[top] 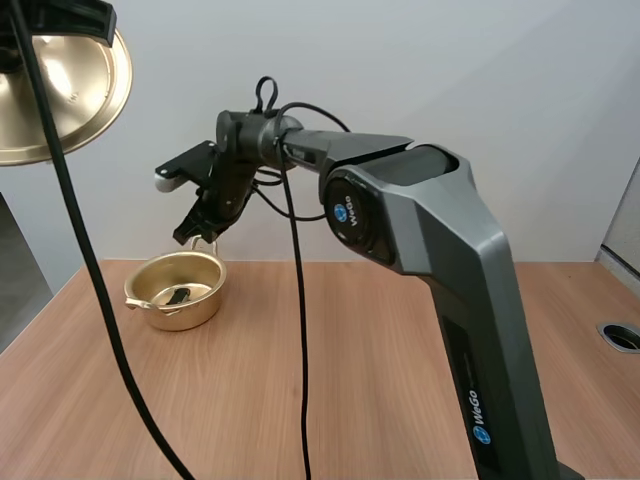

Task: Open the pot, put the car inside, and close it

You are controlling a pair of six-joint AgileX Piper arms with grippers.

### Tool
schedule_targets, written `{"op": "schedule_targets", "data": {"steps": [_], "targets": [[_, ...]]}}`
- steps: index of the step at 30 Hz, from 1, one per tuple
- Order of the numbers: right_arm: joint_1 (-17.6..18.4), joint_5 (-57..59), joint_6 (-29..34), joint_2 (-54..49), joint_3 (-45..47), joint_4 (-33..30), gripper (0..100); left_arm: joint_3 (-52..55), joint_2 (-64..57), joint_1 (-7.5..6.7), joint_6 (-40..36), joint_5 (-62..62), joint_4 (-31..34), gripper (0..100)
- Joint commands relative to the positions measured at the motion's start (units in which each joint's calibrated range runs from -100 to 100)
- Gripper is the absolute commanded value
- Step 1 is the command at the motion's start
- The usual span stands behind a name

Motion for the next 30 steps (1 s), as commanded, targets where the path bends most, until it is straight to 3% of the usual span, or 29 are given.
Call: {"op": "schedule_targets", "data": {"steps": [1, 5, 10, 20, 30], "targets": [[-1.9, 8.1, 0.7, -3.0, 0.0, 3.0, 0, 0.3, 1.4, 0.04, 0.0, 0.0, -0.1, 0], [-5.2, 17.7, 0.5, -8.1, 0.0, 9.6, 0, 4.0, 4.7, 0.04, 0.0, 0.0, -0.7, 0], [-9.3, 17.7, 0.1, -16.3, 0.0, 14.9, 0, 13.7, 9.3, 0.04, 0.1, -0.8, -1.3, 0], [-16.0, 17.7, -1.6, -39.5, 5.7, 15.4, 0, 30.6, 18.7, 0.04, -1.3, -34.3, -5.5, 0], [-16.5, 17.7, -0.4, -51.9, 6.0, 13.0, 0, 31.0, 27.9, 0.04, -1.3, -53.4, -8.5, 0]]}}
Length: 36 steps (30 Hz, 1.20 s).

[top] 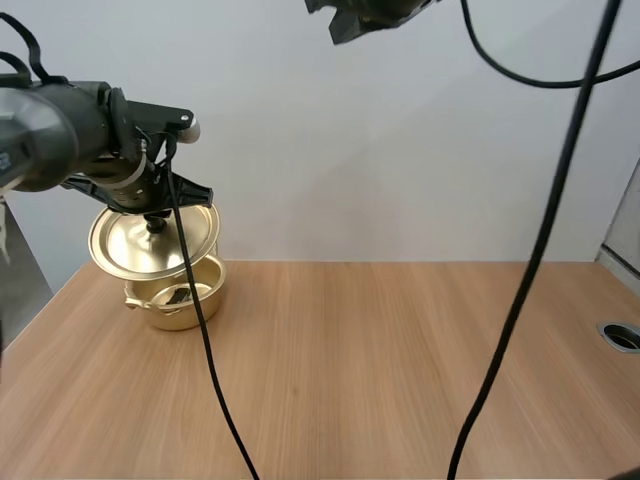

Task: Open the pot, put the car inside, and close it

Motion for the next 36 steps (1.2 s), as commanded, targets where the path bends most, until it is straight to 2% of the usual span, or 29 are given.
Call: {"op": "schedule_targets", "data": {"steps": [1, 8, 16, 20, 27, 36], "targets": [[0.0, 0.0, -0.1, -3.3, 0.1, -1.4, 0, -0.1, 2.5, 0.04, -0.1, -7.3, 0.0, 0], [0.0, 0.0, 0.5, -8.9, 0.1, -6.2, 0, -0.1, 11.0, 0.04, 0.7, -13.2, 0.0, 0], [0.0, 0.0, 0.6, -14.4, 0.1, -7.8, 0, -1.3, 17.2, 0.04, 1.5, -16.3, 0.0, 0], [0.0, 0.0, 0.6, -16.4, 0.1, -9.7, 0, -5.1, 19.3, 0.04, 1.2, -13.0, 0.0, 0], [0.0, 0.0, 0.8, -17.3, 0.1, -12.1, 0, -12.7, 24.1, 0.04, 0.9, 1.8, -2.8, 0], [0.0, 0.0, 1.7, -17.3, 0.1, -12.9, 0, -14.1, 27.2, 0.04, -1.2, 4.9, -2.6, 0]]}}
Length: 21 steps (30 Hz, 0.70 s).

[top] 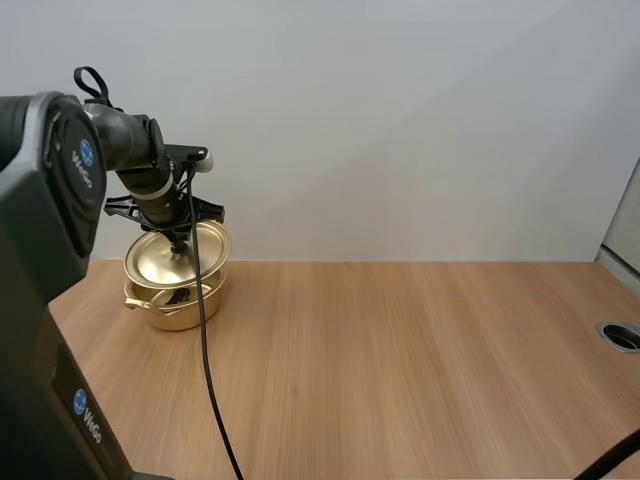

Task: Open the pot, put the car inside, and close it

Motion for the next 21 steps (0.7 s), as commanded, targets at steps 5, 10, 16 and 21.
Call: {"op": "schedule_targets", "data": {"steps": [5, 10, 16, 21], "targets": [[0.0, 0.0, 0.0, -0.7, 0.0, 0.1, 0, -0.1, 2.6, 0.04, -0.5, 0.4, 0.1, 0], [0.0, 0.0, 0.0, -1.7, 0.0, 0.4, 0, -0.1, 4.2, 0.04, -0.5, 0.3, 0.5, 0], [0.0, 0.0, 0.0, -2.7, 0.0, 0.5, 0, -0.2, 5.1, 0.04, -1.9, -0.3, 1.8, 0], [0.0, 0.0, 0.0, -3.1, 0.0, 0.5, 0, -0.2, 5.3, 0.04, -3.9, -2.1, 5.6, 0]]}}
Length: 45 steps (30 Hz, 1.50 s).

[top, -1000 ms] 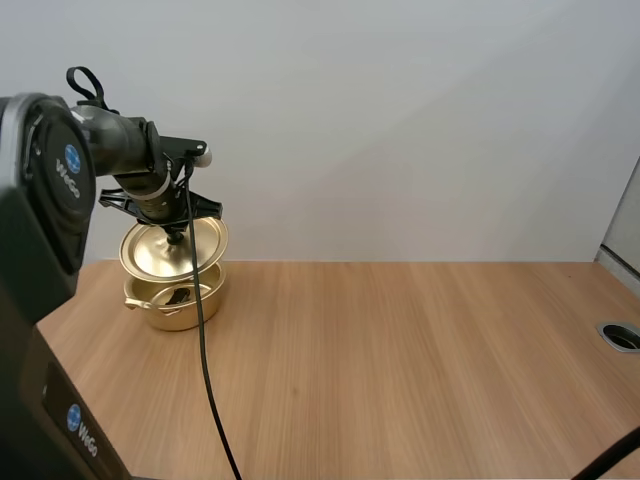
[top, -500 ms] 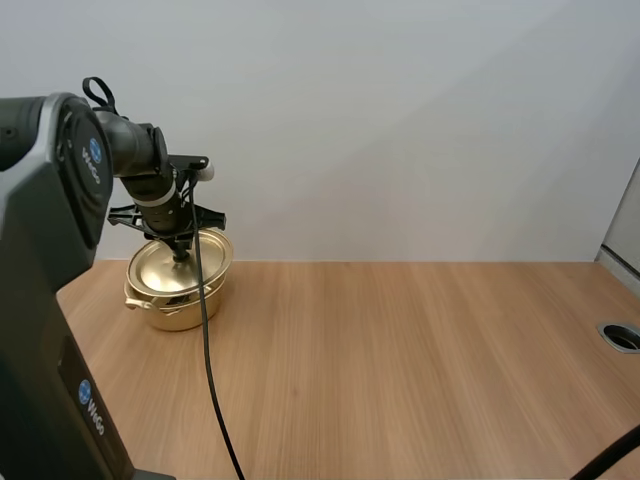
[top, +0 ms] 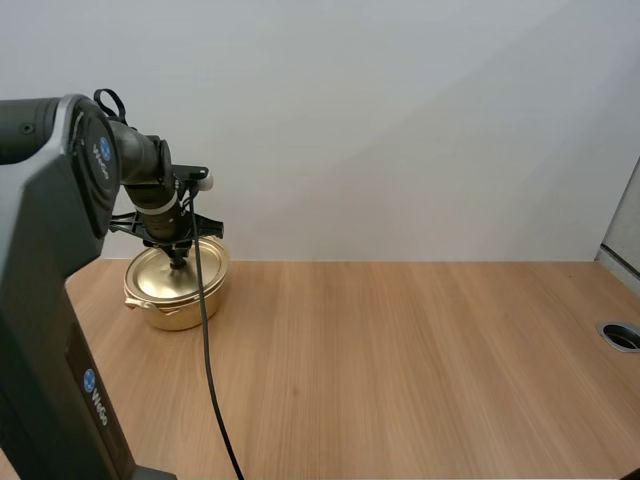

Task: Open the pot, put the car inside, and close it

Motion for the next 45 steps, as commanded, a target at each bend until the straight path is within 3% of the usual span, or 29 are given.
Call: {"op": "schedule_targets", "data": {"steps": [1, 35, 38, 40, 44, 45], "targets": [[0.0, 0.0, 0.0, -0.2, 0.0, 0.1, 0, -0.1, 0.0, 0.04, 0.0, 0.2, 0.8, 0], [0.0, 0.0, 0.0, -0.2, 0.0, 0.2, 0, -0.1, 3.3, 0.04, 0.0, -2.5, 0.9, 1], [0.0, 0.0, 0.0, -0.2, 0.0, 0.2, 0, -0.1, 3.3, 0.04, 0.0, -2.3, 0.9, 19], [0.0, 0.0, 0.0, -0.2, 0.0, 0.2, 0, -0.1, 3.3, 0.04, 0.0, -2.2, 0.9, 42], [0.0, 0.0, 0.0, -0.2, 0.0, 0.2, 0, -0.1, 3.3, -0.04, 1.5, -2.0, 1.5, 100], [0.0, 0.0, 0.0, -0.2, 0.0, 0.2, 0, -0.1, 3.3, -0.10, 2.3, -1.7, 1.9, 100]]}}
